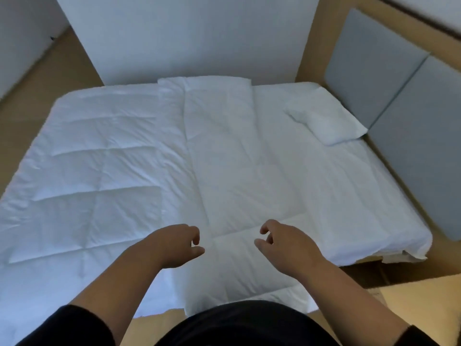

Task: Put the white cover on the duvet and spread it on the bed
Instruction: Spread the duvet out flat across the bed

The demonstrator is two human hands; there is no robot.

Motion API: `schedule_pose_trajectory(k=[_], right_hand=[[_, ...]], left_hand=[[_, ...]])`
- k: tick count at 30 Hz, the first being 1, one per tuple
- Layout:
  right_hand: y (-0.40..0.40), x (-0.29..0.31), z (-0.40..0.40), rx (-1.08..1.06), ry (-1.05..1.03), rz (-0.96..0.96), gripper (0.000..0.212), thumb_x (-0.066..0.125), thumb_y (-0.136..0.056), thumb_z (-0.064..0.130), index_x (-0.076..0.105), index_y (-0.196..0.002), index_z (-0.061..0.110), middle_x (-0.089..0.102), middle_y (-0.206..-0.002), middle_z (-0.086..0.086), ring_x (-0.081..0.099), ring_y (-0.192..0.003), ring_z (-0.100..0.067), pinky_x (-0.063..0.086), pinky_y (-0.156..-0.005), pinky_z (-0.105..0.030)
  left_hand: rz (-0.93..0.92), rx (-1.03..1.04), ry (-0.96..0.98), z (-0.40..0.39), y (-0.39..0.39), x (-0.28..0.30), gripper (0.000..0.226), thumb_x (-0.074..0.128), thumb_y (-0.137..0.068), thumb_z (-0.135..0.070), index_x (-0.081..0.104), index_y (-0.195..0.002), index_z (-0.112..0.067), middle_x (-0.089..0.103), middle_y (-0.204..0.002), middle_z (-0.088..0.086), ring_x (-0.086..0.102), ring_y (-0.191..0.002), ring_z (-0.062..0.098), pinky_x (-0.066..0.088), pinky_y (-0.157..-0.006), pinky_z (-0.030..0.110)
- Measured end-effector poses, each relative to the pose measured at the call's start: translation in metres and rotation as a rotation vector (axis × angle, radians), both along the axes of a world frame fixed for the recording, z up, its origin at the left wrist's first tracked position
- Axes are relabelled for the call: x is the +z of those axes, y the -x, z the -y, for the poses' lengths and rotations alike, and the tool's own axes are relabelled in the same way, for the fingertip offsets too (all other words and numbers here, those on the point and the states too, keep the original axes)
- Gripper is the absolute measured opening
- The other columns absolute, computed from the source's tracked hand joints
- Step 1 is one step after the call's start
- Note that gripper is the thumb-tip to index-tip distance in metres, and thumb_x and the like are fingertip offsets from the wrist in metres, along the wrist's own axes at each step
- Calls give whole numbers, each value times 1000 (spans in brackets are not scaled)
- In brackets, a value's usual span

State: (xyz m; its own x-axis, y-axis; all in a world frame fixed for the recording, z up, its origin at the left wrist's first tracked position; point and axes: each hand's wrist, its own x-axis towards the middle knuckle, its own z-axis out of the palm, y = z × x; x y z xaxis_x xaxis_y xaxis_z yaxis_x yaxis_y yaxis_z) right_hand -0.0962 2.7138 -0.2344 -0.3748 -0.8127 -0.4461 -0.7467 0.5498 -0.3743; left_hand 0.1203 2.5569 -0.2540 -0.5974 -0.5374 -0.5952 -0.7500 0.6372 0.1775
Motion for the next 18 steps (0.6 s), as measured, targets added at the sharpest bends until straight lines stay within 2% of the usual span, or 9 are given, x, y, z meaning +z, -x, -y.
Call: schedule_pose_trajectory(k=[5,11,15,18], right_hand=[[-69,-7,44,163,-66,-30,42,47,-97,54,52,-131,30,67,-108,11,63,-95,-10,54,-87,-32],[-101,-12,92,377,-249,0,46,50,-93,58,51,-131,32,64,-117,11,61,-101,-10,52,-91,-33],[-126,-20,146,584,-289,-13,49,50,-94,60,49,-133,31,63,-123,8,61,-103,-12,50,-90,-32],[-161,-23,191,755,-272,-15,50,50,-94,60,50,-134,29,62,-126,7,60,-107,-14,49,-91,-32]], left_hand=[[-30,116,-38,26,-74,1,35,49,-96,-56,57,-118,-30,50,-101,-14,53,-93,9,42,-80,26],[-55,348,-98,33,-145,-12,35,47,-96,-57,56,-119,-32,51,-104,-14,54,-96,8,45,-87,27],[30,527,-139,23,-192,-14,37,47,-96,-58,55,-120,-32,54,-112,-11,54,-100,11,44,-88,29],[56,723,-149,6,-234,-3,34,47,-95,-56,56,-116,-32,55,-110,-10,56,-102,13,46,-90,32]])
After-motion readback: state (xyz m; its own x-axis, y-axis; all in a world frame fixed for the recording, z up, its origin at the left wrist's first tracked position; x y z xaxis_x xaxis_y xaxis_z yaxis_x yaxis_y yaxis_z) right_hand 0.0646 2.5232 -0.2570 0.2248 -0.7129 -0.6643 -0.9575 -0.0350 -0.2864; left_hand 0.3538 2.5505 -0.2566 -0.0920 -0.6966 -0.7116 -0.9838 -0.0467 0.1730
